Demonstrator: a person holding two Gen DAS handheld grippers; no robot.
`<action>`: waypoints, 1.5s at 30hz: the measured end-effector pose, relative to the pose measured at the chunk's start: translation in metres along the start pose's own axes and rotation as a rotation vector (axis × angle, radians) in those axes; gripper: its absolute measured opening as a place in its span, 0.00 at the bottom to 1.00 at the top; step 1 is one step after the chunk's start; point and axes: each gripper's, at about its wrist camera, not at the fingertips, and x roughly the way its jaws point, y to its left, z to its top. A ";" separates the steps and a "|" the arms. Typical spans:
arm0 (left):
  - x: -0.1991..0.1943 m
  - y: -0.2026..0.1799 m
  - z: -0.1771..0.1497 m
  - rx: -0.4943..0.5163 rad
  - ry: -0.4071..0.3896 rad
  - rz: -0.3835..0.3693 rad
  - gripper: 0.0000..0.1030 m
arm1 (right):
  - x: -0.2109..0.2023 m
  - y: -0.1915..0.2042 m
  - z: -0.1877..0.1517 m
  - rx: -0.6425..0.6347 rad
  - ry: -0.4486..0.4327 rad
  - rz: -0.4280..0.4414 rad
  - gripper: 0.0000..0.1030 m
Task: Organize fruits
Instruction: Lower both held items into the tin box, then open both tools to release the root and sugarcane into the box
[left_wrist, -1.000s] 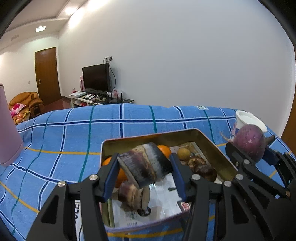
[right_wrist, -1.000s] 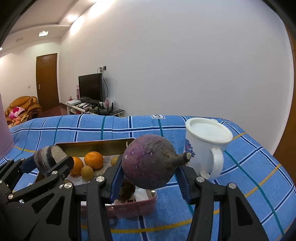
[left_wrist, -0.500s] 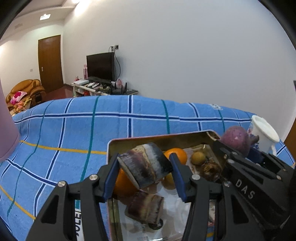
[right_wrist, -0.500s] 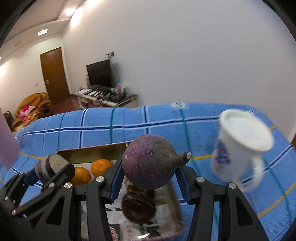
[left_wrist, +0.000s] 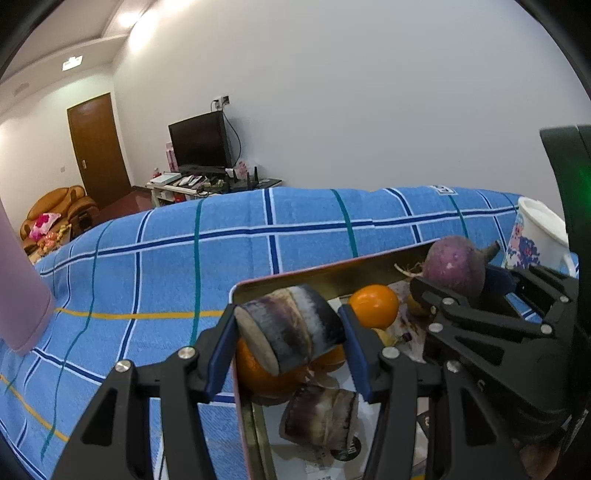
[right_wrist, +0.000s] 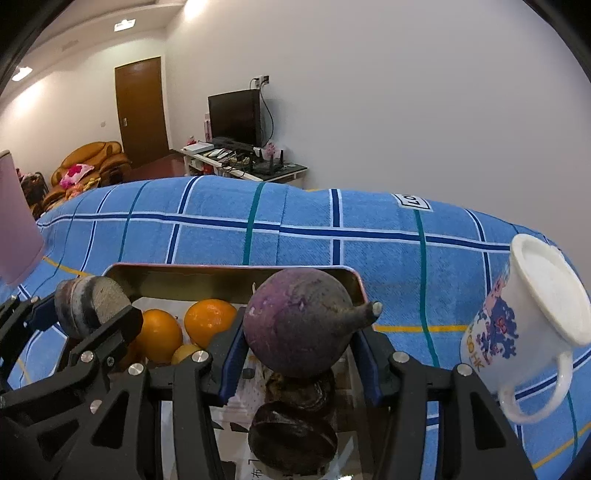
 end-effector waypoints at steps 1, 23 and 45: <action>0.000 0.000 0.000 0.006 -0.001 -0.002 0.54 | 0.000 0.001 -0.001 -0.003 0.000 0.000 0.53; -0.015 -0.009 -0.004 0.019 -0.027 -0.087 0.89 | -0.050 -0.026 -0.017 0.010 -0.095 0.113 0.69; -0.069 0.006 -0.016 -0.045 -0.244 0.028 1.00 | -0.110 -0.014 -0.036 0.186 -0.469 -0.066 0.77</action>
